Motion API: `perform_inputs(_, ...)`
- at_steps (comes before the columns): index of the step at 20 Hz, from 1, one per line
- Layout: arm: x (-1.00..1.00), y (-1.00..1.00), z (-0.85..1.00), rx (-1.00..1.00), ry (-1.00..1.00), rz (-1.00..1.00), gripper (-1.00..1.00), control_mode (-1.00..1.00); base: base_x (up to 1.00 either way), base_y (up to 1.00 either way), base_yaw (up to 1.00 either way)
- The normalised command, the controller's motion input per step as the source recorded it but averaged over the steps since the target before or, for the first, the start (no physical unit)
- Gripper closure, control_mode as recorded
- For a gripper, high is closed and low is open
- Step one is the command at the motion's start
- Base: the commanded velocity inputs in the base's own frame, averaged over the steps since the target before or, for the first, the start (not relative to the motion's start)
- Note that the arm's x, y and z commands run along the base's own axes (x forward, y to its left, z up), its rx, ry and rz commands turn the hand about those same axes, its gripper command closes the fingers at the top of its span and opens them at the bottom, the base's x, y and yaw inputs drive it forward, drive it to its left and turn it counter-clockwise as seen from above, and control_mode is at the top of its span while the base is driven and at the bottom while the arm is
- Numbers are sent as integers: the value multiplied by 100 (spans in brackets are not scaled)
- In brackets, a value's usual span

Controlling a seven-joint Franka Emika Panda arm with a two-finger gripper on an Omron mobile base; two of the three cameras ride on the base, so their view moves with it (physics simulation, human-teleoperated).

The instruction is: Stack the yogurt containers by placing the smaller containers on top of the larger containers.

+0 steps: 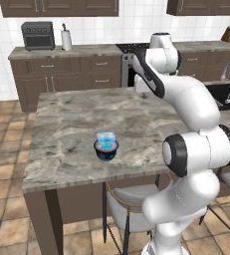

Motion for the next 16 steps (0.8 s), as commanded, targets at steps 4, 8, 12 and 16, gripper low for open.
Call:
perform_inputs(4,-19,-70,-18,0,0,0,-100,-100,0,0,0)
perform_inputs(8,-8,-68,-43,0,4,0,-100,-100,0,0,0)
perform_inputs(12,-10,-42,-57,0,2,0,-100,-100,0,0,0)
perform_inputs(16,-6,-27,-49,0,0,0,-100,-100,0,0,0)
